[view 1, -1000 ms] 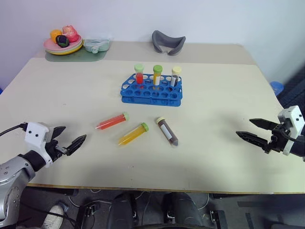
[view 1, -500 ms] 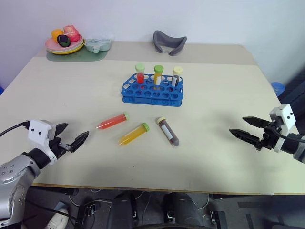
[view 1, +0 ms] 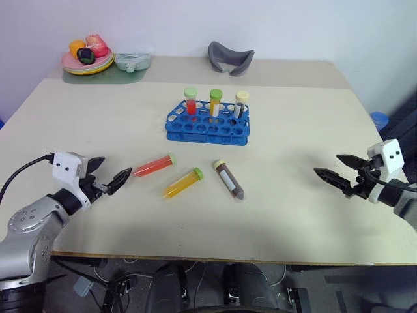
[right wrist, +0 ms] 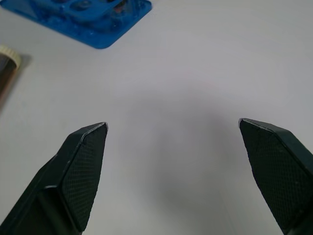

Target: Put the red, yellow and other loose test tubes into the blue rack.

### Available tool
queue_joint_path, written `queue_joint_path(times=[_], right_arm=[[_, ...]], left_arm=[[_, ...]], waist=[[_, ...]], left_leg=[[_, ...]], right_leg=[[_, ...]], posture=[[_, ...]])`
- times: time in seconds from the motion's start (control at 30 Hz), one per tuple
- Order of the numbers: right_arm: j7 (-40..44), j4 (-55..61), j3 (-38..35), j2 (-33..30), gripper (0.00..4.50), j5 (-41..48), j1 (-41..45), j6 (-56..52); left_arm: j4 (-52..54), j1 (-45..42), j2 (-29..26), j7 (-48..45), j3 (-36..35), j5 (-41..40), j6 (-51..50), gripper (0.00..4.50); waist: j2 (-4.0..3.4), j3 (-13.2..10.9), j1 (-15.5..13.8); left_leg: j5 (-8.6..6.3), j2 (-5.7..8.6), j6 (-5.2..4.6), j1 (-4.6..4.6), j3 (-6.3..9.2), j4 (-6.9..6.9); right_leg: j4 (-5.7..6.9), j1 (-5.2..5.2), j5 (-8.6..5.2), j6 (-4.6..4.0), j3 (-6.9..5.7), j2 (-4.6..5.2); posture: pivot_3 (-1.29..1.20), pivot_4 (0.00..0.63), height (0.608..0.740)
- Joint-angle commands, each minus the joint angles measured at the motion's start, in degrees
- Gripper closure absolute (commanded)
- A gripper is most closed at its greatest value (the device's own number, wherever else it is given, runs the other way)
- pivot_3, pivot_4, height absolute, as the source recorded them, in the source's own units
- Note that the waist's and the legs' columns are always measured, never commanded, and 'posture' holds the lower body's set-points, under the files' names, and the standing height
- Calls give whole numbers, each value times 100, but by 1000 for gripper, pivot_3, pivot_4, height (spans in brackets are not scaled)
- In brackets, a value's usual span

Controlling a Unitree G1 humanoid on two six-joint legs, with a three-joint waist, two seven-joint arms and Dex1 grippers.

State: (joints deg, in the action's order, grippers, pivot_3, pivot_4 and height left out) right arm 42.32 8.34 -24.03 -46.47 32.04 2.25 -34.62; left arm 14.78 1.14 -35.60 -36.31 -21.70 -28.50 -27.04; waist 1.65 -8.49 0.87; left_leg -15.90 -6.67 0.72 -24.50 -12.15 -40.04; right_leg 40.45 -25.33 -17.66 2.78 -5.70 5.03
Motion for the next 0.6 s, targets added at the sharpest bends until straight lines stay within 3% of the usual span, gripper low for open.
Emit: queue_joint_path(times=[0.03,0.17,0.3,0.43,0.6], right_arm=[[-482,532,-379,-66,116,65,178,-254],[-1152,1467,-478,-207,116,635,540,-1576],[-1789,2359,15,-175,116,1534,1428,-3254],[-3030,2340,517,1186,116,1834,3067,-5535],[-4861,1840,1581,2491,116,1952,3729,-5788]], left_arm=[[6,-198,-54,-262,174,-57,121,17],[-48,-505,-64,-662,487,-141,152,17],[-6,-686,-161,-1244,755,-306,115,17],[238,-580,-484,-2104,1202,-254,348,17],[316,-583,-654,-2470,1513,109,934,17]], waist=[[-2,-1,-4],[-3,-1,-8],[-4,-1,38],[-2,1,138],[-9,-2,140]], left_leg=[[0,0,0,0,0,0],[1,0,2,-1,0,-1],[1,-3,2,-1,2,2],[5,-10,9,-1,8,4],[7,-4,9,-28,6,7]], right_leg=[[0,0,0,0,0,0],[0,0,0,0,0,1],[1,-2,0,-1,1,-1],[2,-4,1,-7,0,-2],[2,-24,1,-8,-7,-3]], posture=[[0,150,689],[0,150,689],[0,150,689],[0,150,689],[0,150,689]])
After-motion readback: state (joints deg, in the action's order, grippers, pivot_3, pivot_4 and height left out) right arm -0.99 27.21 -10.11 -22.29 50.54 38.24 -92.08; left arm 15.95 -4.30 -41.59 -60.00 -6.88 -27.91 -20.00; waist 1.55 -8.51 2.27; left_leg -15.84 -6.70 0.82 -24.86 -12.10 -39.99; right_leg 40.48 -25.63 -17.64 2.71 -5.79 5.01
